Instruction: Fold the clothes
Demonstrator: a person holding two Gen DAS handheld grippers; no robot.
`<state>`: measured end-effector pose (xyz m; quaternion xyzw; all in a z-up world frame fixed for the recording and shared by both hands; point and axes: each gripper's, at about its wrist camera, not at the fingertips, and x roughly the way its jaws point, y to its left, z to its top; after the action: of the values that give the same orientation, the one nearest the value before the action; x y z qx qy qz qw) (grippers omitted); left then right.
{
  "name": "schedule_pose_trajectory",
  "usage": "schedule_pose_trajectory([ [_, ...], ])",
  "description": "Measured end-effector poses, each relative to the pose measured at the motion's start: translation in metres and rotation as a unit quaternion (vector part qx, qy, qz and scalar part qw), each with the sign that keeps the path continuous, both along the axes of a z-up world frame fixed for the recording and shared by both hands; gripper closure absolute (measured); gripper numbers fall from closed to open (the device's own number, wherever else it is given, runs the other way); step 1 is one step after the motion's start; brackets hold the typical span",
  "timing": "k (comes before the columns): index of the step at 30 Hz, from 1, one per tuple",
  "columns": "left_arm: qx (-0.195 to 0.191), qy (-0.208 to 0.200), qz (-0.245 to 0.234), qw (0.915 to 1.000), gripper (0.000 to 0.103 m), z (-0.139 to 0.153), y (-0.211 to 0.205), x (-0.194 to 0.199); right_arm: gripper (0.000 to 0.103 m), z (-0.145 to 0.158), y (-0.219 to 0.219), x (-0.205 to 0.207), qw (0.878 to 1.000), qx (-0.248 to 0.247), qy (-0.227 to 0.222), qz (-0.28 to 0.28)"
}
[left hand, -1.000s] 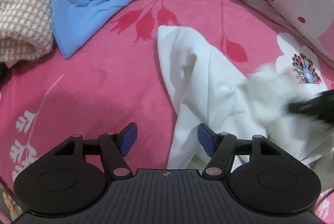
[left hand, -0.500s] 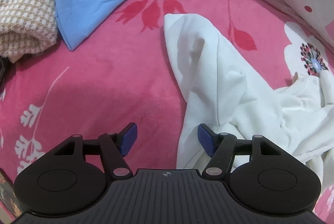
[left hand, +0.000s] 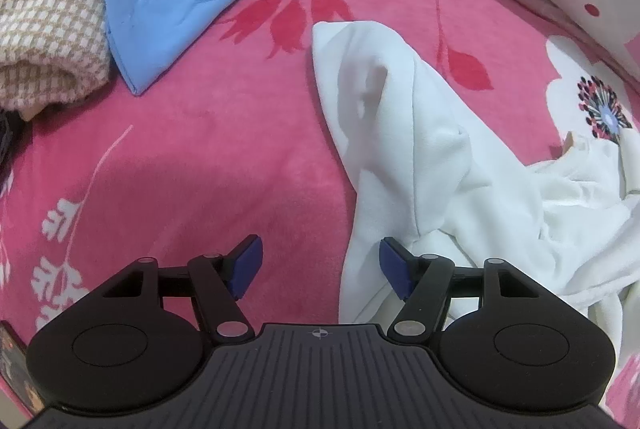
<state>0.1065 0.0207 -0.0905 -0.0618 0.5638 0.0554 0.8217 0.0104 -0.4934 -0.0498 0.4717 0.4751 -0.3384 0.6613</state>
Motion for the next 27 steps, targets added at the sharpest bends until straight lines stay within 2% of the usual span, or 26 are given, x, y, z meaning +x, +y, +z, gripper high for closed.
schedule_pose_trajectory([
  [2, -0.002, 0.000, 0.003, 1.0000, 0.038, -0.001, 0.000, 0.000, 0.042, 0.009, 0.017, 0.010, 0.999, 0.022, -0.033, 0.019],
  [4, -0.003, 0.000, 0.005, 1.0000, 0.038, -0.001, 0.000, 0.000, 0.037, 0.009, 0.041, 0.036, 0.994, 0.046, -0.051, 0.089],
  [6, -0.004, 0.000, 0.007, 1.0000, 0.037, -0.001, 0.001, -0.001, 0.037, 0.003, 0.069, 0.062, 0.982, 0.083, -0.058, 0.161],
  [8, -0.005, 0.000, 0.008, 1.0000, 0.037, -0.001, 0.001, -0.001, 0.037, -0.011, 0.096, 0.084, 0.969, 0.124, -0.050, 0.206],
  [11, -0.006, 0.000, 0.008, 0.9999, 0.037, -0.001, 0.002, -0.003, 0.037, -0.029, 0.120, 0.102, 0.961, 0.147, -0.029, 0.231],
  [17, -0.014, -0.001, 0.013, 0.9998, 0.037, -0.001, 0.003, -0.006, 0.038, -0.055, 0.134, 0.110, 0.962, 0.151, 0.013, 0.229],
  [20, -0.017, -0.001, 0.015, 0.9997, 0.037, -0.002, 0.005, -0.008, 0.049, -0.051, 0.138, 0.109, 0.962, 0.137, 0.010, 0.236],
  [22, -0.019, -0.001, 0.015, 0.9997, 0.036, -0.002, 0.006, -0.009, 0.062, -0.045, 0.141, 0.109, 0.962, 0.123, 0.002, 0.245],
  [24, -0.021, 0.000, 0.015, 0.9997, 0.036, -0.002, 0.007, -0.010, 0.084, -0.036, 0.144, 0.110, 0.959, 0.106, -0.008, 0.261],
  [27, -0.026, 0.000, 0.014, 0.9996, 0.036, -0.002, 0.009, -0.012, 0.093, -0.020, 0.156, 0.114, 0.951, 0.078, -0.029, 0.296],
])
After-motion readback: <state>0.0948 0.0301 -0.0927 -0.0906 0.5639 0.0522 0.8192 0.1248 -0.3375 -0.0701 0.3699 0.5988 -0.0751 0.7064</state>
